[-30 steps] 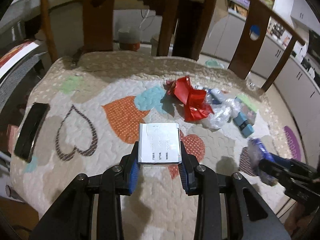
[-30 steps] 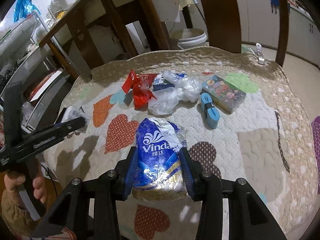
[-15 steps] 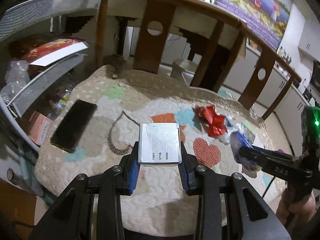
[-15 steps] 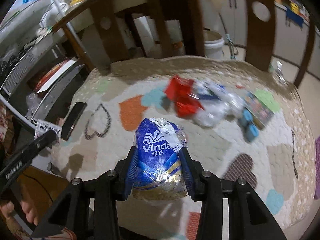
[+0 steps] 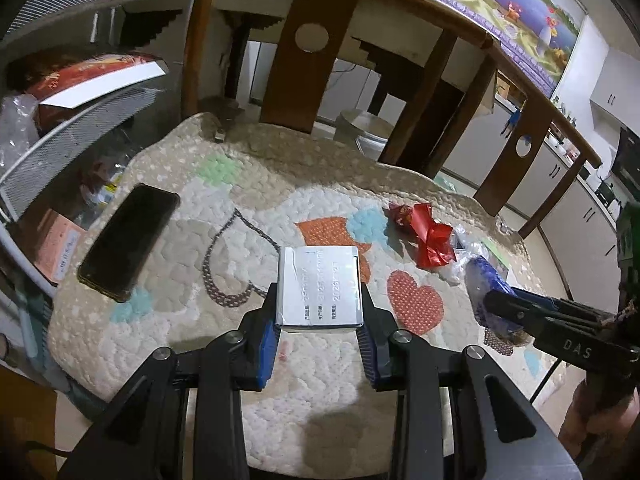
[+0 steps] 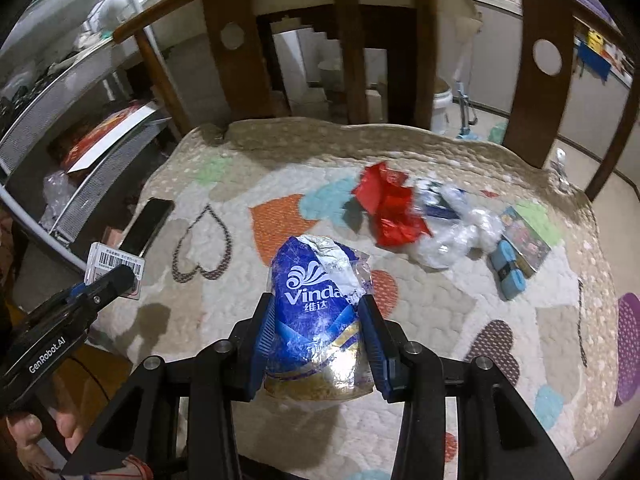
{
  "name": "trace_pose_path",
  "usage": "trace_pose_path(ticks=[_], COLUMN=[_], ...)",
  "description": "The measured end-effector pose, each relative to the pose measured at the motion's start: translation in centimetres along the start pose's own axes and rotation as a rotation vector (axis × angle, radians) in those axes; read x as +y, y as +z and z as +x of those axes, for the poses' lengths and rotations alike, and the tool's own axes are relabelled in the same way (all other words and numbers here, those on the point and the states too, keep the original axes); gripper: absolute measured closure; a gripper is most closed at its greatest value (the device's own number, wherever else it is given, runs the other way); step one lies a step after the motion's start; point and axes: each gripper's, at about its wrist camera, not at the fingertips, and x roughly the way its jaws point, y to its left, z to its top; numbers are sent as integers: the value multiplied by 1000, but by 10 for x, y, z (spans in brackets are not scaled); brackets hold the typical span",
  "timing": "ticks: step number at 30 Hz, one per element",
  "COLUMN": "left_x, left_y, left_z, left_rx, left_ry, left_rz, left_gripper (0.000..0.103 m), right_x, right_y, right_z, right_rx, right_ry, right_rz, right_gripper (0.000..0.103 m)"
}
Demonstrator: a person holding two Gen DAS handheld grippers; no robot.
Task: Collect trash
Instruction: 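Carry the white box and Vinda pack toward the purple basket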
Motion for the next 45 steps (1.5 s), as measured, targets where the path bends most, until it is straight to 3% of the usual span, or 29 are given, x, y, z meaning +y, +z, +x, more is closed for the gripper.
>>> trace_pose_path(ticks=[7,16,25,34,45], left_x=[-30,-88,-189,-299,-413], left_y=[-1,-5,-23,-32,-52], left_z=[10,18,38,57,92], left_rx=[22,54,131,157,251], left_ry=[-7,9,1,-125,-295], left_rz=[31,116,335,544,726], left_gripper=[70,70,70,70,70], right_x=[-37,-99,-177,-274,-368], right_y=[-13,-41,-99,-164,-206], right_z=[-17,-47,-83,-119,-148], right_rx=[-32,-123,-215,-279,-293], right_ry=[-39,-17,-67,-167,-246], right_rz=[59,176,303,487,613], right_gripper=[57,57,57,57,57])
